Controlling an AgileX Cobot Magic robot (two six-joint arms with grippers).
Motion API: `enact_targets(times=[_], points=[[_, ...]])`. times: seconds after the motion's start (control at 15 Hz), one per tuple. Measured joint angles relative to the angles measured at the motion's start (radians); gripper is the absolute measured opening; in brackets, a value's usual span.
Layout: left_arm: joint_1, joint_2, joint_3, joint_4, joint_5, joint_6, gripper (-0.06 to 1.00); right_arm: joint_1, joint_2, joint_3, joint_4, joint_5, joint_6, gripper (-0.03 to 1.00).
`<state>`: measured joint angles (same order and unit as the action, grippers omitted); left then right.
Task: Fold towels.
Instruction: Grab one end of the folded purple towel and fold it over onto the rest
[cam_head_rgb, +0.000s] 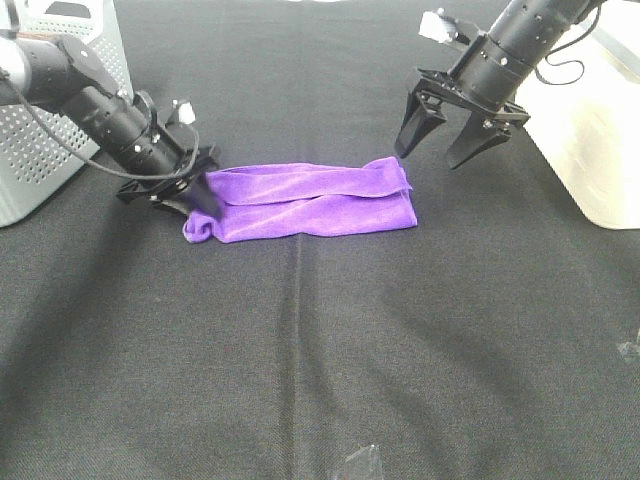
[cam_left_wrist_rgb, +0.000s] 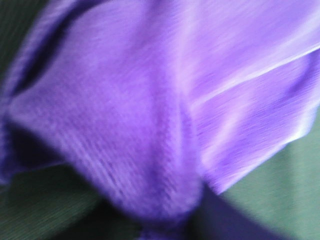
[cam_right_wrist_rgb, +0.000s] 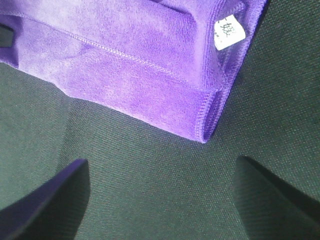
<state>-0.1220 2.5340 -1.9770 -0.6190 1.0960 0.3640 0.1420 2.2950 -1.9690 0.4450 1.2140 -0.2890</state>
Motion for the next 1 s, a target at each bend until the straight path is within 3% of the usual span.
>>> enact_targets(times=[0.2, 0.33, 0.6, 1.0], points=[[-0.008, -0.019, 0.000, 0.078, 0.022, -0.007, 0.04, 0.000, -0.024, 0.000, 0.000, 0.000, 0.018, 0.75], [0.005, -0.058, 0.001, 0.187, 0.065, -0.010, 0.04, 0.000, -0.050, 0.000, -0.007, 0.000, 0.024, 0.75], [0.027, -0.168, 0.002, 0.241, 0.083, -0.001, 0.04, 0.000, -0.105, 0.000, -0.014, 0.000, 0.030, 0.75], [-0.147, -0.137, -0.168, 0.247, 0.110, 0.033, 0.04, 0.000, -0.179, 0.000, -0.017, 0.001, 0.046, 0.75]])
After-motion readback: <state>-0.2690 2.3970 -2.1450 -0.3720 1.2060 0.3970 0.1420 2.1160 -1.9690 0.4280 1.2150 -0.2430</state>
